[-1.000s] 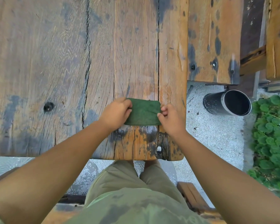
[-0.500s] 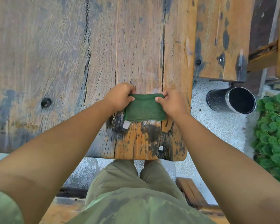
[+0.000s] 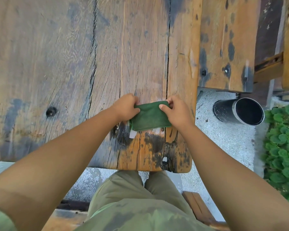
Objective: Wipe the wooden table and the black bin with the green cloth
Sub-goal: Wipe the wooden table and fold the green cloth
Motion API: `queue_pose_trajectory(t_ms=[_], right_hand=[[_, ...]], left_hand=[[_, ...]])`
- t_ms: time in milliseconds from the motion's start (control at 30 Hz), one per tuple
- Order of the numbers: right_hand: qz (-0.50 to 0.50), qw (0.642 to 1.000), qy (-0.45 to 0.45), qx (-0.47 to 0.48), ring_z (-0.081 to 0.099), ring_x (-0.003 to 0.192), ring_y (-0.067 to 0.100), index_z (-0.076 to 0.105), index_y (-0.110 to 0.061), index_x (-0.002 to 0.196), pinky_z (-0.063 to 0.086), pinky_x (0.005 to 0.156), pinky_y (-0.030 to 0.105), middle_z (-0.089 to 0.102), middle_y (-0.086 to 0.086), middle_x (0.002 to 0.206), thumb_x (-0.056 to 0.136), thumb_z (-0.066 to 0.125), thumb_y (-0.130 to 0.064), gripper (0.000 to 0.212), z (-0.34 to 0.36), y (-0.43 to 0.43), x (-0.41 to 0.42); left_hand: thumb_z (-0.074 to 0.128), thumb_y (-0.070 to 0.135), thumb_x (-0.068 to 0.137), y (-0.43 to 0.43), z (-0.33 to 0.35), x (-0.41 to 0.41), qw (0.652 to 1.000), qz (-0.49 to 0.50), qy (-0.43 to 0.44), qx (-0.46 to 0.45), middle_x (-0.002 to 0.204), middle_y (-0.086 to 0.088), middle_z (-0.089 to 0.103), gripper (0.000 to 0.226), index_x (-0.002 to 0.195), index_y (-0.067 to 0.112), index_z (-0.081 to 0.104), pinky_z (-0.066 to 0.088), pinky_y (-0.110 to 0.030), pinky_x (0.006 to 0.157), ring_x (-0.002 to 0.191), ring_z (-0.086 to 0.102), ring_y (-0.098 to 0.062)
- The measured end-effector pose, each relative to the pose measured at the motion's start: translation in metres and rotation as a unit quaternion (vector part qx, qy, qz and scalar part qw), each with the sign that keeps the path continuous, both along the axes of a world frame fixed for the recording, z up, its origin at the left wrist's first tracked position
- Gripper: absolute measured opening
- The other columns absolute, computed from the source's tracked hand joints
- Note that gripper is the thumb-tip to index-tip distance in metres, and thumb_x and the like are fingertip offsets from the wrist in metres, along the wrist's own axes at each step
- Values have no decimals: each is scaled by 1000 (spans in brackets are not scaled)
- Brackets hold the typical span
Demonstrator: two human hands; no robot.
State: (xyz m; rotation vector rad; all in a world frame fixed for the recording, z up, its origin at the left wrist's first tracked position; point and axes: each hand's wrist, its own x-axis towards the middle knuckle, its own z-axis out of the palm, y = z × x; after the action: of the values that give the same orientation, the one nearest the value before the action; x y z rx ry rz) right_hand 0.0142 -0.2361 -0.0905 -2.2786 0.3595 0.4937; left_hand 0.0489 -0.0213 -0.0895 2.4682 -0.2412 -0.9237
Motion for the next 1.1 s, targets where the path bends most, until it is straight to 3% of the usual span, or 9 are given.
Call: queue_pose_trajectory(t_ms=[200,367,467,633,700,767,867,1000,1100], right_hand=[[33,997,-13,67,50,67,11,55,-17,105,37,60,32,53,-6,72,98,61,-34,19,14,-3,20],[173,977,120,37,63,103,22,47,-18,136,55,85,40,61,1,115,89,73,-21,54,13,-1,31],[169,980,110,2,61,105,28,51,-12,125,51,82,37,58,6,112,89,70,-9,41,7,4,36],[220,974,31,-46,60,109,25,63,-11,122,47,88,32,64,7,117,89,72,-14,35,6,10,55],[256,965,-3,-55,61,108,24,65,-13,117,47,87,33,65,6,117,89,72,-16,29,5,18,59],[296,953,-17,-58,60,106,24,65,-13,115,47,87,34,61,6,115,89,71,-17,26,2,27,57],[295,951,-30,-93,57,107,27,64,-13,114,49,91,42,56,7,114,89,71,-23,28,-1,29,53],[144,983,-57,-100,58,103,26,64,-12,114,50,87,39,58,8,113,90,71,-27,29,0,12,43],[92,994,-14,-63,62,93,24,62,-12,113,49,75,36,62,5,102,91,70,-33,32,1,1,30]], left_hand=[[56,10,97,3,5,-24,964,198,122,-131,95,-12,63,5,98,9,51,61,-47,70,84,68,-28],[54,10,98,4,-6,-46,930,298,145,-161,103,-20,65,5,97,6,51,62,-47,66,86,69,-33],[54,6,99,2,-6,-57,899,352,175,-192,102,-19,62,7,102,3,49,59,-29,51,76,69,-25],[58,7,98,-12,-1,-81,831,426,266,-240,97,-20,72,11,104,0,53,62,-30,59,73,74,-24],[57,11,99,-19,-5,-95,850,400,269,-212,90,-18,74,14,106,-1,54,61,-31,57,68,73,-23],[58,18,99,-23,-8,-104,899,348,224,-142,78,-15,72,14,99,4,53,57,-34,54,59,70,-22],[60,33,96,-18,-3,-95,971,186,152,0,71,-9,68,22,89,14,51,60,-39,58,55,66,-25],[63,38,91,-3,14,-57,977,78,179,89,66,-6,67,25,89,14,55,61,-35,62,53,67,-23],[66,22,91,1,10,-28,978,183,96,11,84,-14,70,17,89,6,60,59,-43,76,78,71,-31]])
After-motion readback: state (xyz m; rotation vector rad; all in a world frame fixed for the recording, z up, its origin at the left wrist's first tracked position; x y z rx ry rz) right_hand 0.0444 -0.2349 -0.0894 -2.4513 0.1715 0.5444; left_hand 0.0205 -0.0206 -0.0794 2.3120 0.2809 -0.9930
